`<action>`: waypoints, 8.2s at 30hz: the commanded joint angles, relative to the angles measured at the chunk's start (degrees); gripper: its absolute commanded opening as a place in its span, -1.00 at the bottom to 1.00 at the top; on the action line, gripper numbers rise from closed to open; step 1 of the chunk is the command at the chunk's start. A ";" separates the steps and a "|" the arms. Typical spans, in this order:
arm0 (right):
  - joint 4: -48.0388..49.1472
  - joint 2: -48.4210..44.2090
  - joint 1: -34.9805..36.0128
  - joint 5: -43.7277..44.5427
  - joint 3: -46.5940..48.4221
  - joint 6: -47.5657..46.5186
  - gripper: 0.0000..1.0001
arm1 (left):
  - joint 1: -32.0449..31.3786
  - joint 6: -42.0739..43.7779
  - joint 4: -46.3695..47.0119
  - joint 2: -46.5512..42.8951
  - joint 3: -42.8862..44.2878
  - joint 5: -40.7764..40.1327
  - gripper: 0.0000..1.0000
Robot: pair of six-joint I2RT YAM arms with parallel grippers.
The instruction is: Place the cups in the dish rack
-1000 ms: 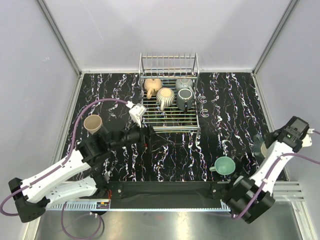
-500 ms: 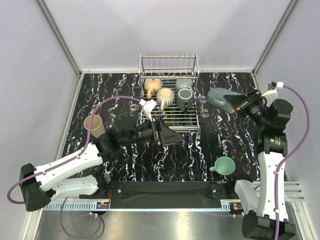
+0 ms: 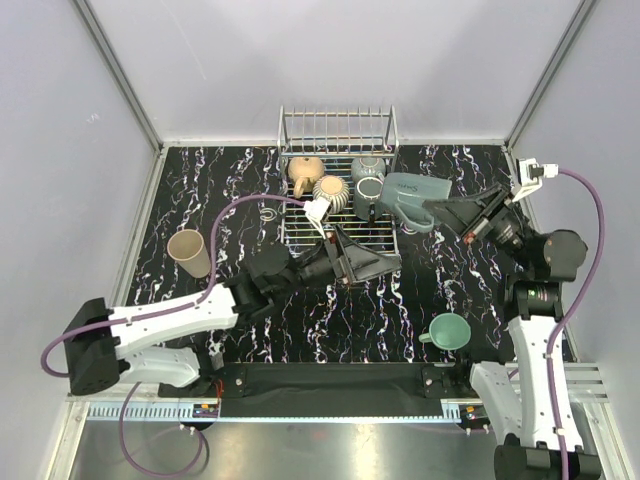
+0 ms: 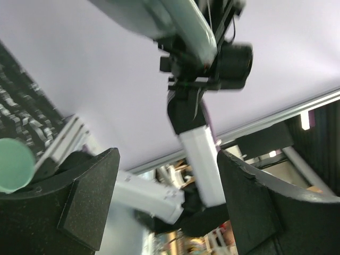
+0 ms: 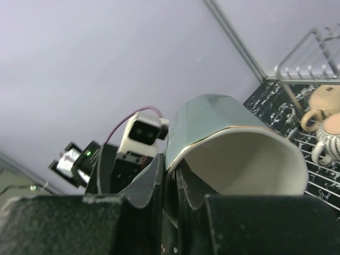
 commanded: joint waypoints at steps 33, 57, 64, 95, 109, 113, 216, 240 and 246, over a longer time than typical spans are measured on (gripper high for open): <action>10.28 -9.79 1.80 -13.70 -4.91 -12.52 -1.00 | -3.78 -14.77 26.53 14.52 10.05 -12.57 -0.68; -51.78 -0.22 2.77 23.39 9.15 -34.68 0.88 | 5.61 34.79 -39.35 -5.79 11.54 -36.05 -1.00; -58.19 3.39 2.77 25.06 14.86 -34.07 0.76 | 18.45 43.31 -45.79 0.19 14.70 -27.76 -1.00; -66.20 5.42 2.77 28.66 20.50 -38.11 0.86 | 26.54 51.32 -42.54 30.16 26.65 -31.30 -1.00; -70.22 6.82 2.77 32.68 20.75 -35.74 0.85 | 29.62 48.69 -48.69 36.23 33.16 -25.76 -1.00; -77.09 12.43 2.77 37.54 22.95 -36.35 0.84 | 29.62 47.28 -49.48 36.58 32.19 -25.31 -1.00; -16.75 4.37 2.95 -7.27 6.87 0.35 -1.00 | -0.07 18.89 -17.50 -5.43 1.16 -6.85 0.63; -4.86 -2.32 4.70 -17.21 5.99 11.28 -1.00 | -0.61 24.60 -19.95 3.88 18.47 -1.59 0.64; -2.92 -1.79 5.15 -18.44 6.78 12.25 -1.00 | -0.61 22.76 -19.60 5.37 19.80 1.05 0.39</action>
